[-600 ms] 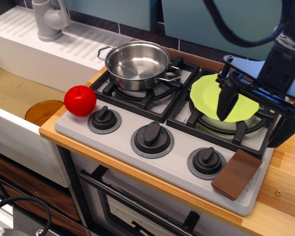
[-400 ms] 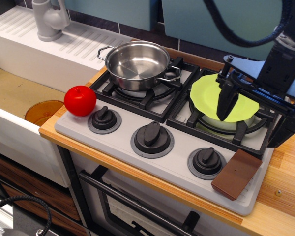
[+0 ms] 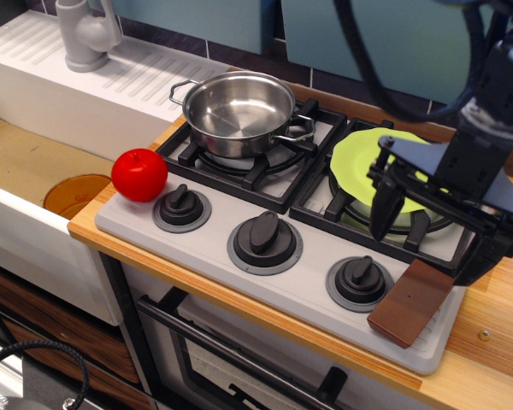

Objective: Put chocolate on plate and apple in pot or pan on stove

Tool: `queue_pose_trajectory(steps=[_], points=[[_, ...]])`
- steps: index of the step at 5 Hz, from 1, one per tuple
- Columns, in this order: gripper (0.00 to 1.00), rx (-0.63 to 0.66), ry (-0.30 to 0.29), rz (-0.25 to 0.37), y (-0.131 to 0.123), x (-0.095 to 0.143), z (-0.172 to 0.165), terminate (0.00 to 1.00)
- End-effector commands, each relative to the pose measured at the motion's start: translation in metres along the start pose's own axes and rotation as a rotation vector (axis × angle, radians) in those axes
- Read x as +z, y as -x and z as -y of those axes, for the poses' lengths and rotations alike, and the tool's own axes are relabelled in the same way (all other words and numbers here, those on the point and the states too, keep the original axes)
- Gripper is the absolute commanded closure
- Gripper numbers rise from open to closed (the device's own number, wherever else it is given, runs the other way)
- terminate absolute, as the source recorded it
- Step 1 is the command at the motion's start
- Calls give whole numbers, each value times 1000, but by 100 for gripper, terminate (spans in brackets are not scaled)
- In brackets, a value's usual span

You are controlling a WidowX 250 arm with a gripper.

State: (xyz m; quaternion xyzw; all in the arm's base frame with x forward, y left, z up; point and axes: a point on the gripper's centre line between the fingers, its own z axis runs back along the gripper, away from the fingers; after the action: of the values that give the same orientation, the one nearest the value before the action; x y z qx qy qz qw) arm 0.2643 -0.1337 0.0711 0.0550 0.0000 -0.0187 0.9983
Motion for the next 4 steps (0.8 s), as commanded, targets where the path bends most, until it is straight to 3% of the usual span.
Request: queue_pose_trajectory(steps=[1,4], points=[[0,20,45,73,-4,-17,10,0],[0,17,77,109,-2,-51,13,0]])
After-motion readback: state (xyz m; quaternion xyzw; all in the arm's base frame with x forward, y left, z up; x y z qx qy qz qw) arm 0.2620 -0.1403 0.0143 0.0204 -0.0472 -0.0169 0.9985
